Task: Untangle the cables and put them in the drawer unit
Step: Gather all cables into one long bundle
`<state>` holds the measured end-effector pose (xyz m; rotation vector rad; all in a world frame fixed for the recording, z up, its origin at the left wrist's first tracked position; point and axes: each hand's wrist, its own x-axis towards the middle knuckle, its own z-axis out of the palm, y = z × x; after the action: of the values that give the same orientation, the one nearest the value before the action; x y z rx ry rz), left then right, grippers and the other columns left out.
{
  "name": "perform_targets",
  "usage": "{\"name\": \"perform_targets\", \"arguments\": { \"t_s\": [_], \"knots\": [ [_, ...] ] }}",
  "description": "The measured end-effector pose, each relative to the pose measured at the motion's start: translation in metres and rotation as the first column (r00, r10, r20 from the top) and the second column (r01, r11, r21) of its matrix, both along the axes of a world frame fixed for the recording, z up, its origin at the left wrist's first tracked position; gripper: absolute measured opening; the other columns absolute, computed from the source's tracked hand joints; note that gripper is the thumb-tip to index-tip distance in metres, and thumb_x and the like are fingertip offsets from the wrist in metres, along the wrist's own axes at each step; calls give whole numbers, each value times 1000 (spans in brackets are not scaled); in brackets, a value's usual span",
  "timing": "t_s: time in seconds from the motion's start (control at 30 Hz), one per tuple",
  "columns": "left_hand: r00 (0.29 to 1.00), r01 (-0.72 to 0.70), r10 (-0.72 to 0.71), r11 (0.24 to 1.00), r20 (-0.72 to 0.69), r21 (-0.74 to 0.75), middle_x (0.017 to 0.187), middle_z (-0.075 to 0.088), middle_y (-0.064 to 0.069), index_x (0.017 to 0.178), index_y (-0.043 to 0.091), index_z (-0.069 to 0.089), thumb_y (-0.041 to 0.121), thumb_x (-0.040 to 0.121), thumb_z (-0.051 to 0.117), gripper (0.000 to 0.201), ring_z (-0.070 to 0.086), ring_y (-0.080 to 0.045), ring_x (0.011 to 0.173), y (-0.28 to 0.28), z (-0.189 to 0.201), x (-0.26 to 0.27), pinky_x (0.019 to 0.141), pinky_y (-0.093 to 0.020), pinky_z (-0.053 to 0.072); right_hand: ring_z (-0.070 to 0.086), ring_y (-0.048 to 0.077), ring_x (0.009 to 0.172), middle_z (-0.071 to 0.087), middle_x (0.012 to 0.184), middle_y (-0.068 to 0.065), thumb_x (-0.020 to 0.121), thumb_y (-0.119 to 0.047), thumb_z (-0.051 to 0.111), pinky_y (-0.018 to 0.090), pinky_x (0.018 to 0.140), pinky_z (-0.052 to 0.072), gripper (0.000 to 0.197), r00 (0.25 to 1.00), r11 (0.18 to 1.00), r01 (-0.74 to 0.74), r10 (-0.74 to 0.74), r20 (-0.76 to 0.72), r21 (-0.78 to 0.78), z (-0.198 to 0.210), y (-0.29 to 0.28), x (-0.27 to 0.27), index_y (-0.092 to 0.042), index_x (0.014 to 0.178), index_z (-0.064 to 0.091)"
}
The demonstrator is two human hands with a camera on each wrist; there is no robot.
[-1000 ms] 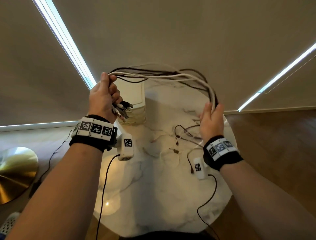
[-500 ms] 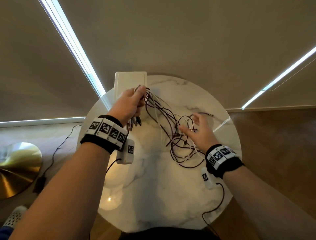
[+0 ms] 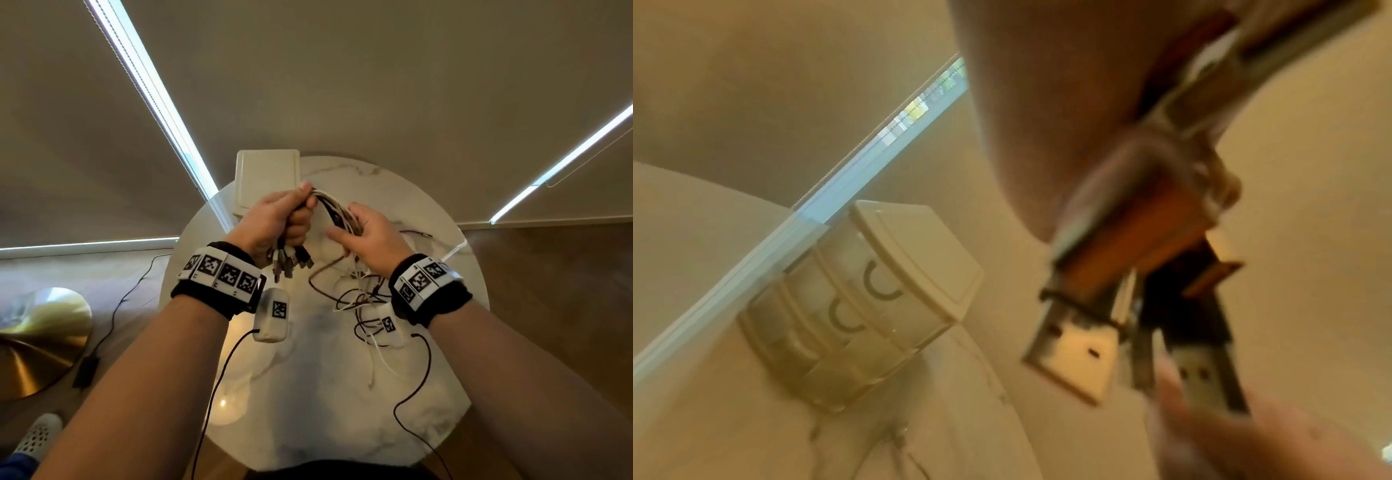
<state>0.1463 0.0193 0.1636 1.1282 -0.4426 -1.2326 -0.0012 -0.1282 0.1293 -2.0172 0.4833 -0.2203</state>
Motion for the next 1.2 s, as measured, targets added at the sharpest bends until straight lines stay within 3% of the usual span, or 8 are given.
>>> {"name": "perform_targets", "arguments": {
  "t_s": [0.17,0.37,0.53,0.7,0.83,0.97,1.07,1.2],
  "knots": [
    [902,-394,370,916,-224,-74,64,33,10,88,19,59,43,107,50,32,30,-4,48,15,-26,20,44,-17,32,65,22,58,67,66,6,99,-36,62,42,65,53,22,983,999,-34,33,-181,-1,-27,-7,-31,-15,95,59],
    [873,-478,484,873,-60,97,93,61,-1,110,17,63,33,99,67,19,38,-4,53,17,-42,13,49,-18,40,43,6,52,45,62,-8,95,-69,43,26,54,39,50,994,985,81,-69,-80,152,-20,6,-41,-25,98,68],
    [835,-509,538,836,-120,205,123,70,-18,107,19,60,46,100,61,27,44,-5,51,3,-53,8,48,-21,45,37,9,49,41,58,-9,107,-50,39,27,53,35,45,996,988,75,-68,-56,136,-16,12,-40,-16,89,65],
    [834,-341,390,920,-391,190,86,67,-11,102,19,56,55,102,51,36,42,-3,46,-10,-50,-1,42,-13,42,40,0,45,47,62,-10,109,-39,37,17,49,33,38,986,978,-58,88,-143,201,-20,30,-40,-16,92,61],
    [925,-68,114,988,-362,137,56,39,10,139,-7,56,74,80,55,100,36,0,39,-14,-51,-10,41,-8,33,41,2,46,46,61,-8,109,-41,38,24,52,37,38,952,985,-168,175,-250,49,-20,43,-48,-21,87,61],
    [990,-98,112,983,-80,154,65,55,10,125,-4,65,34,92,74,51,38,-3,48,-12,-54,-13,43,-14,32,47,3,51,50,54,-10,106,-43,42,26,57,38,39,933,969,-233,198,-299,-83,-18,44,-53,-20,82,63],
    [990,-127,137,951,-16,283,65,49,1,88,14,70,31,88,81,20,45,-13,55,-9,-52,-14,51,-25,40,48,4,52,52,52,-16,105,-44,44,28,58,39,39,923,962,-255,212,-320,-97,-18,44,-56,-21,82,64],
    [949,-162,209,966,-234,202,121,74,-15,133,2,58,27,96,70,46,71,-29,104,-12,-45,-23,92,-48,58,41,6,47,42,48,-10,105,-42,45,31,56,38,41,944,985,-171,161,-287,-12,-15,41,-57,-17,78,63]
  ]
}}
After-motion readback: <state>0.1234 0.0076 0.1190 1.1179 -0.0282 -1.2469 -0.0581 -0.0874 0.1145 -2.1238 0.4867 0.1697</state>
